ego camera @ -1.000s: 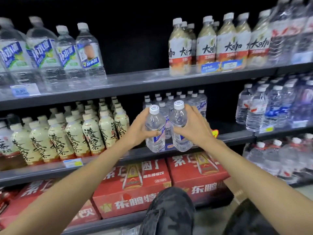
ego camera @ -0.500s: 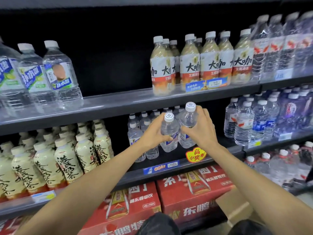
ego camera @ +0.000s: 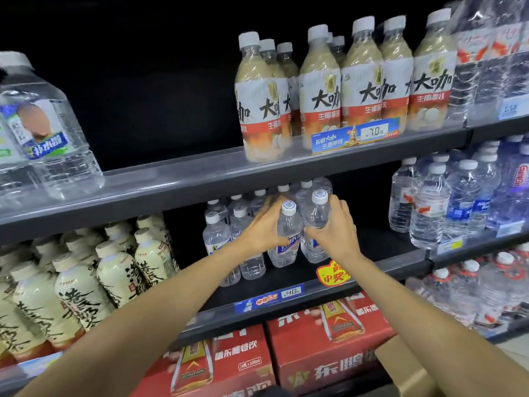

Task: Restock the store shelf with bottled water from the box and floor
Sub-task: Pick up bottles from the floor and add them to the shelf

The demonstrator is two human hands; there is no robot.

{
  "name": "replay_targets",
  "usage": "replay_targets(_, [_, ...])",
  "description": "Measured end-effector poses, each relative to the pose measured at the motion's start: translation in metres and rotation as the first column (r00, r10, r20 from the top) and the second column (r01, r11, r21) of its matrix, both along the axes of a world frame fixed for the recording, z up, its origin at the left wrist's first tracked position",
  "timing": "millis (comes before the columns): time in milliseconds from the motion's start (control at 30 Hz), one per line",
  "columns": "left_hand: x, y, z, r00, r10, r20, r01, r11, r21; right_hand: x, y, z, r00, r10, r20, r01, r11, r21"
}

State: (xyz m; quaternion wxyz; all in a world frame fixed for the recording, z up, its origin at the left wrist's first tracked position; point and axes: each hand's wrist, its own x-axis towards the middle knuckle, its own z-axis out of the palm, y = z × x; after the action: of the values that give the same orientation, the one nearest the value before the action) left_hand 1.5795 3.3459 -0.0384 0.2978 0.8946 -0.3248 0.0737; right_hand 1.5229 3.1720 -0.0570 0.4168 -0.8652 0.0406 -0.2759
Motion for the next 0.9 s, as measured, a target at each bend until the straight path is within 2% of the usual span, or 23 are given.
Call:
replay_targets(100, [0.013,-0.001,0.001,0.998,0.003,0.064,-0.009,0.995,0.099,0.015,-0.003,-0.010,0.999,0.004,-0.040,-0.004,1.000,-0.006])
replay_targets(233, [0.020,0.001,0.003,0.982,0.068,0.174,-0.120,0.944,0.308,0.027,-0.002,-0.020,0.996,0.013,-0.084,-0.014,1.000,-0.006])
replay_targets(400, [0.029,0.006,0.001,0.955,0.119,0.271,-0.223,0.891,0.395,0.040,0.005,-0.027,0.992,0.024,-0.120,-0.027,0.999,-0.027])
replay_targets(633, [0.045,0.011,0.015,0.980,0.178,0.092,-0.200,0.867,0.457,0.058,0.013,-0.029,0.984,0.024,-0.177,-0.036,0.997,-0.063])
replay_targets(900, [0.060,0.016,0.023,0.986,0.150,-0.067,-0.102,0.878,0.468,0.059,0.007,-0.025,0.974,0.055,-0.218,-0.077,0.993,-0.095])
